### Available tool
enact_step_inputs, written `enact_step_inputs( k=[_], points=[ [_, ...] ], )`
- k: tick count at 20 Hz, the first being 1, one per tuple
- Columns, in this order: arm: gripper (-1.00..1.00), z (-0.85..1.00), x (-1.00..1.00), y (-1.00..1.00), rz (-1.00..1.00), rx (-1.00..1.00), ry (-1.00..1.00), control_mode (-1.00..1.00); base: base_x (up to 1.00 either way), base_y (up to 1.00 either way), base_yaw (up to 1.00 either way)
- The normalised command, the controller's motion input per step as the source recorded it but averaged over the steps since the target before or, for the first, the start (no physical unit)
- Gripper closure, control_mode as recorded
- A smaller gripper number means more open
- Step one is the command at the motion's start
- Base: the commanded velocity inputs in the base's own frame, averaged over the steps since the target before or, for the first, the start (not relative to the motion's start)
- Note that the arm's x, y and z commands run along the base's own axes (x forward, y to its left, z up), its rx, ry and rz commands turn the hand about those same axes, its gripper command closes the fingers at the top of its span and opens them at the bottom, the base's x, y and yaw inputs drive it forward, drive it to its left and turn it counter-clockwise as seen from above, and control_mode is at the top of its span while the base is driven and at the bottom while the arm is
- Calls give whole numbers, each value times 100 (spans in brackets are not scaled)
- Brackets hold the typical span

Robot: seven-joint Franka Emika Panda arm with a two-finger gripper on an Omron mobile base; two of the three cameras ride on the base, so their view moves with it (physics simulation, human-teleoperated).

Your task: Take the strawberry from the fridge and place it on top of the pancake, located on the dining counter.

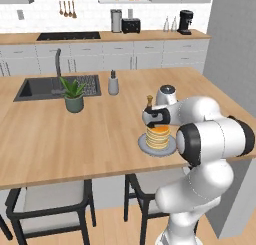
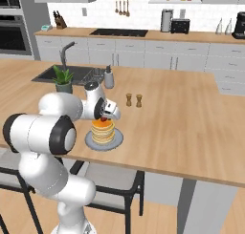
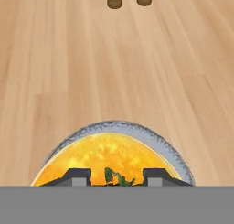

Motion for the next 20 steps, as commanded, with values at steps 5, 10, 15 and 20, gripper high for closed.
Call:
enact_step_inputs(
  k=[5,10,15,20],
  points=[
    [-100,-20,-23,0,0,0,0,-100,0,0,0],
    [-100,31,-34,-2,0,0,-5,-100,0,0,0],
    [-100,73,-85,0,-1,1,-13,-100,0,0,0],
    [-100,44,-99,0,-1,1,-1,-100,0,0,0]
  ],
)
